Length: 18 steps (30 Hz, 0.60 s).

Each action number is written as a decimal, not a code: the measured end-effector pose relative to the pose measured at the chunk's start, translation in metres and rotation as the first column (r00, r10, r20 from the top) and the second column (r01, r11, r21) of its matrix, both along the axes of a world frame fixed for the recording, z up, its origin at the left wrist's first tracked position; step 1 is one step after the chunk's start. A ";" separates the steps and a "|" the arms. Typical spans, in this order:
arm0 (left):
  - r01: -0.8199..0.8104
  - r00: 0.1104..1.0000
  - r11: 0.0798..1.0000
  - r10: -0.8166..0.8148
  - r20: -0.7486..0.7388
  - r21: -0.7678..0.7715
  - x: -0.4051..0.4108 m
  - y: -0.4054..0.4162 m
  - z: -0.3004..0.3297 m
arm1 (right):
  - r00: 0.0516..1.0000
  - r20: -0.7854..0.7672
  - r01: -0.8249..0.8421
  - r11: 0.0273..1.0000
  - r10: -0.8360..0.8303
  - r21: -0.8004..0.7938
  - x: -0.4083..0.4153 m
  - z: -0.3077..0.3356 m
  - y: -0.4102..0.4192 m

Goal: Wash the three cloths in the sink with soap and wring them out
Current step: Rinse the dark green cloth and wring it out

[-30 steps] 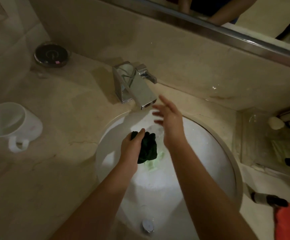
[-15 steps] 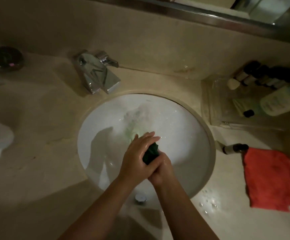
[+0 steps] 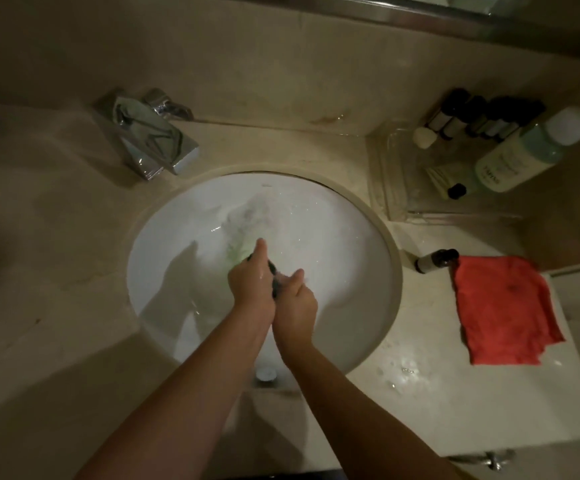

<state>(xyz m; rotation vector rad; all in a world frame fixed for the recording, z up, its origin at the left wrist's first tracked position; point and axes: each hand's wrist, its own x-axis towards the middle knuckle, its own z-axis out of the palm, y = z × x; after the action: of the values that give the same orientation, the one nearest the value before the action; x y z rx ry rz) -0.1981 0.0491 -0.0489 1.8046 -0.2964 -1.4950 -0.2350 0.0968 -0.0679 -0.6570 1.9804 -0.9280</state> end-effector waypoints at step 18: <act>0.133 0.856 0.991 -0.112 -0.505 0.006 0.018 0.033 0.019 | 0.899 0.233 -0.361 0.929 0.371 -0.086 -0.085 0.040 -0.015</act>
<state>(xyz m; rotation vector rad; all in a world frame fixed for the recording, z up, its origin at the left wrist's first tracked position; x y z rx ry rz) -0.1803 0.0817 -0.0302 1.3718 -0.1183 -2.0125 -0.3203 0.0821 -0.0284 -0.8598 1.5521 -0.7758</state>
